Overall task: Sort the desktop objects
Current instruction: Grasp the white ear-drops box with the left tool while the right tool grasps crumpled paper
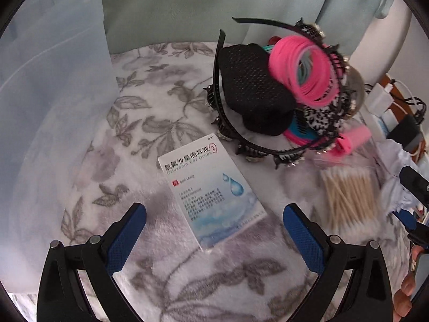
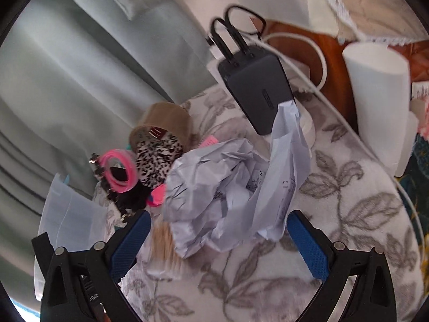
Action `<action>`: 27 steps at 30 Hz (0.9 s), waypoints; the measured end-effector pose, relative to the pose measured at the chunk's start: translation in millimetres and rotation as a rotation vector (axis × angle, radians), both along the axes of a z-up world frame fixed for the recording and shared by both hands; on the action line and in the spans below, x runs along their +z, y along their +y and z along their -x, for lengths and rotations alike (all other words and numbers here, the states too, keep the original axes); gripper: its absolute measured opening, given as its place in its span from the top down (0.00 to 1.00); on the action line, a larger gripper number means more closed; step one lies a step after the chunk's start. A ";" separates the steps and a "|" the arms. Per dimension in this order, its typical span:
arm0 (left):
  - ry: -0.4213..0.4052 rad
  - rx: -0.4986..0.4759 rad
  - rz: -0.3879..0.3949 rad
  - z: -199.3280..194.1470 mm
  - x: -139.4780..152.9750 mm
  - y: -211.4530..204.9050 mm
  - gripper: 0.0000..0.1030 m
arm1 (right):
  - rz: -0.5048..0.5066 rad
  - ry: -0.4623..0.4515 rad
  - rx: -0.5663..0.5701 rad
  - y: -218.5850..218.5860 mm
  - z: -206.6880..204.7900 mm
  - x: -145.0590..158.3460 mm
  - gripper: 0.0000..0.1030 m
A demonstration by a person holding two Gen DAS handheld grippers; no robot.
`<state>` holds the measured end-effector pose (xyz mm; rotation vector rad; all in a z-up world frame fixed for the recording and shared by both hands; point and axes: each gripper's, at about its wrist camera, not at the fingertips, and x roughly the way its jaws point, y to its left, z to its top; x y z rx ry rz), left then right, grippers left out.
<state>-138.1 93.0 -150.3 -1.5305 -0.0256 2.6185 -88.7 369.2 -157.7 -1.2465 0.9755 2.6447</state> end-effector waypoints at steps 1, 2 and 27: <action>0.002 0.004 0.013 2.0 -2.4 0.1 0.01 | -0.006 -0.009 0.003 0.1 4.0 -1.7 0.00; 0.004 0.010 0.020 3.8 -4.0 -0.8 0.01 | -0.012 -0.011 0.004 0.5 6.8 -2.5 0.00; 0.042 0.087 -0.108 8.4 -0.1 -37.3 0.24 | 0.043 0.048 -0.009 5.5 -16.3 -16.8 0.17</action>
